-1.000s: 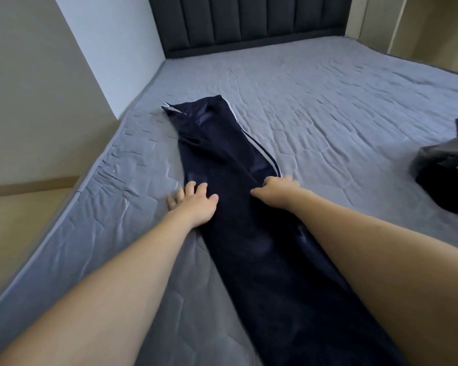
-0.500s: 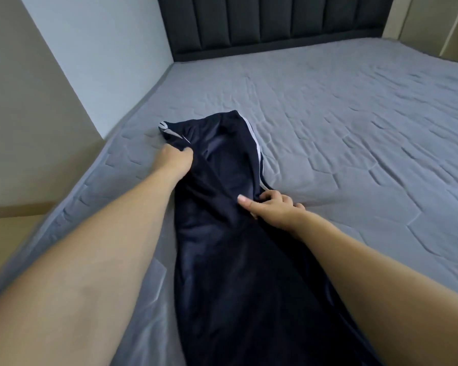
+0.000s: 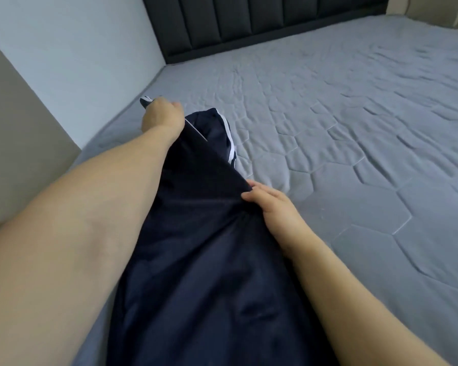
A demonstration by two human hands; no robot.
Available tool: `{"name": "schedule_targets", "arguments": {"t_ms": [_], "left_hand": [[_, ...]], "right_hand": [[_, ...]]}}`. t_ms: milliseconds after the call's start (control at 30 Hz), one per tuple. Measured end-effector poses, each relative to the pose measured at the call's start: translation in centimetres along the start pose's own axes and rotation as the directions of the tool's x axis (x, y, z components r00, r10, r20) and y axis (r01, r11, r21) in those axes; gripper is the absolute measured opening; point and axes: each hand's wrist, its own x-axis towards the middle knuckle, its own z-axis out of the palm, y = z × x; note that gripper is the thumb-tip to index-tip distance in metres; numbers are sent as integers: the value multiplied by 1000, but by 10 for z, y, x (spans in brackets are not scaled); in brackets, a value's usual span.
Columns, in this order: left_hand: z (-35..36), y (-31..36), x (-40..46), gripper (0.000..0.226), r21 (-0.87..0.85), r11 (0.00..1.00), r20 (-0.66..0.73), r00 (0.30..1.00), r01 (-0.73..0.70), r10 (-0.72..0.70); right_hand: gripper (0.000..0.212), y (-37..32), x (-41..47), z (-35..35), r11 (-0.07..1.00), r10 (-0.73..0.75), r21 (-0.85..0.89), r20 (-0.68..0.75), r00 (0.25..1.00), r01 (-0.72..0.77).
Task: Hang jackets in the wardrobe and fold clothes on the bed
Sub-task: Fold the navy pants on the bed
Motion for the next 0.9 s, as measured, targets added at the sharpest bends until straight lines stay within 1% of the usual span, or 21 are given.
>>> {"name": "schedule_targets", "arguments": {"t_ms": [33,67,100,133,167,233,267,300,333,400,467,533,600,667,733,800,867,900], "left_hand": [[3,15,1,38,-33,999,14,999,-32,32],[10,28,-1,38,-53,996,43,997,-65,67],[19,39,-8,37,-66,993,93,990,-102,108],[33,44,-16,34,-93,985,167,973,-147,161],[51,45,-27,28,-124,973,262,939,-194,221],[86,34,-50,18,-128,960,453,847,-248,279],[100,25,-58,19,-105,960,499,821,-260,277],[111,18,-64,21,-85,961,510,817,-264,269],[117,15,-65,25,-84,963,502,824,-257,264],[116,14,-62,43,-93,969,519,819,-231,245],[105,17,-58,55,-56,966,569,787,-251,238],[80,21,-68,57,24,958,610,764,-284,211],[42,9,-104,63,112,938,624,758,-328,190],[0,-30,-162,74,162,910,611,762,-382,212],[-38,-73,-242,82,168,897,618,753,-408,227],[-52,-96,-300,82,202,867,618,746,-456,249],[-47,-97,-312,79,253,841,576,773,-478,266],[-43,-92,-308,78,261,842,562,783,-472,266]], "right_hand": [[15,-5,-5,-9,991,15,129,-2,1000,-15],[21,-7,-7,-17,992,25,124,-23,999,-22],[23,-8,-7,-21,998,43,39,-70,997,-41],[18,-6,-6,-23,995,37,-91,-120,992,-48],[20,-8,-5,-22,969,13,-240,-169,986,-54],[30,-7,0,-23,861,-85,-507,-200,976,-29],[34,-7,1,-26,816,-111,-577,-214,971,-33],[33,-9,2,-30,793,-112,-607,-226,968,-50],[28,-7,4,-35,792,-88,-606,-230,969,-72],[10,-11,4,-38,802,7,-580,-231,973,-143],[22,-7,7,-39,792,39,-587,-228,973,-169],[20,-2,9,-37,763,18,-626,-225,974,-159],[18,2,12,-38,757,10,-633,-241,970,-165],[22,4,13,-38,771,-6,-618,-251,968,-155],[23,7,13,-36,760,-53,-638,-250,967,-124],[21,9,11,-34,739,-99,-667,-246,964,-94],[15,9,7,-30,720,-132,-690,-236,963,-70],[14,6,4,-28,723,-125,-687,-241,962,-78]]}}
